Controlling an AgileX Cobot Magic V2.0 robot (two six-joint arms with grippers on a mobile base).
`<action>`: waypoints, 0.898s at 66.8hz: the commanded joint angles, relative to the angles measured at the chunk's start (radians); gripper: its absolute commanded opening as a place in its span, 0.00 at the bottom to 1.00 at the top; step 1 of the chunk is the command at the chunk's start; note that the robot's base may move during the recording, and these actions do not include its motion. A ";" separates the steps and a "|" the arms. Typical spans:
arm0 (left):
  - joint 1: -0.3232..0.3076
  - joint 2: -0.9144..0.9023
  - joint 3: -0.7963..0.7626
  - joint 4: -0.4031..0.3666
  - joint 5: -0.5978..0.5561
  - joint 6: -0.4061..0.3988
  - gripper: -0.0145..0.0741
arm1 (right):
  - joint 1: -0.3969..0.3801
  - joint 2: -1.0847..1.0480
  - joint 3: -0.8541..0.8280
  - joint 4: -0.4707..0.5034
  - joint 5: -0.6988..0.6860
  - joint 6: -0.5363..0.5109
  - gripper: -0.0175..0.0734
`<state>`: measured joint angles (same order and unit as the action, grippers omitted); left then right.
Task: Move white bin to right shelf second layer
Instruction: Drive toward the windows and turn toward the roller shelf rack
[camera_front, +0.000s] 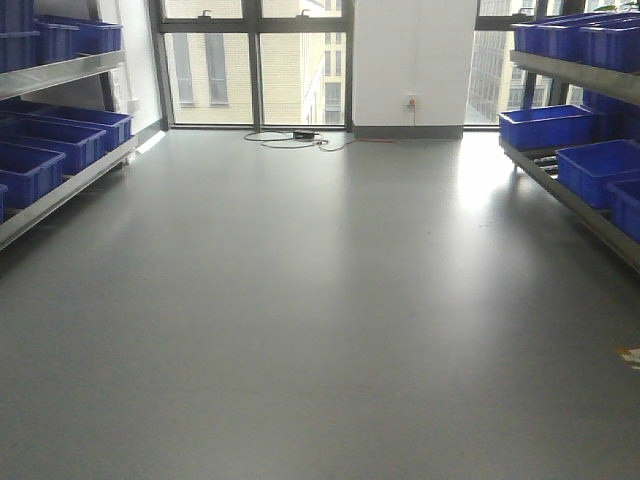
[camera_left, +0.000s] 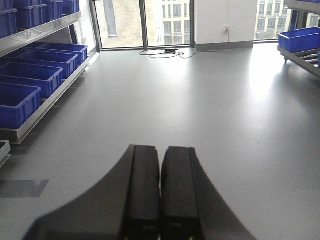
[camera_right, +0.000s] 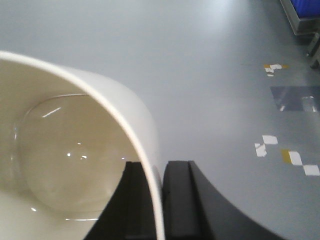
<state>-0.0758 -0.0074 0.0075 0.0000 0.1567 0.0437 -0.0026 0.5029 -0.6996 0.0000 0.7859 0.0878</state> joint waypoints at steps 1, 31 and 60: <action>-0.006 -0.016 0.037 0.000 -0.081 -0.005 0.26 | 0.000 0.002 -0.027 0.000 -0.086 -0.004 0.25; -0.006 -0.016 0.037 0.000 -0.081 -0.005 0.26 | 0.000 0.002 -0.027 0.000 -0.086 -0.004 0.25; -0.006 -0.016 0.037 0.000 -0.081 -0.005 0.26 | 0.000 0.002 -0.027 0.000 -0.086 -0.004 0.25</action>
<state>-0.0758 -0.0074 0.0075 0.0000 0.1567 0.0437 -0.0026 0.5029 -0.6996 0.0000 0.7859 0.0878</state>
